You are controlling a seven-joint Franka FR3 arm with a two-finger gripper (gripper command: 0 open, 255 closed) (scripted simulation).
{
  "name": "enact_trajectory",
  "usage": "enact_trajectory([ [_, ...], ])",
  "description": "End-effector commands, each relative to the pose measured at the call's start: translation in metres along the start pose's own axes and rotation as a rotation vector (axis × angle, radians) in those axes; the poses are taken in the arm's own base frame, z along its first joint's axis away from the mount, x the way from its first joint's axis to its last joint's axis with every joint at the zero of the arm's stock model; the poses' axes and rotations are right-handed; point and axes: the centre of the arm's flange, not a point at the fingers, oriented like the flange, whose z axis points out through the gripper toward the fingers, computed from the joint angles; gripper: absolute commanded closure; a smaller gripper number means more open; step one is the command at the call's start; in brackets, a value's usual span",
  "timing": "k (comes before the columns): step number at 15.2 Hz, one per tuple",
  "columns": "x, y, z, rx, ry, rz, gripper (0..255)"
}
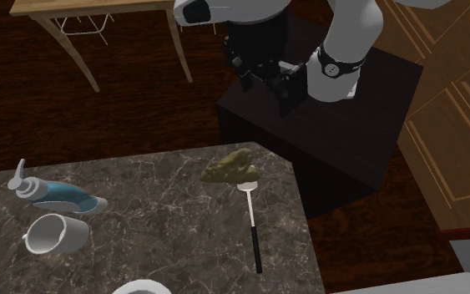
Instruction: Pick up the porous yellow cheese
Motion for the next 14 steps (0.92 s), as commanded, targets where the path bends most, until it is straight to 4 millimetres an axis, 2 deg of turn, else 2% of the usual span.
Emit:
enact_trajectory([
  [1,0.009,0.018,0.023,0.024,0.015,0.019,0],
  [14,0.072,0.107,0.167,0.187,0.080,0.132,0],
])
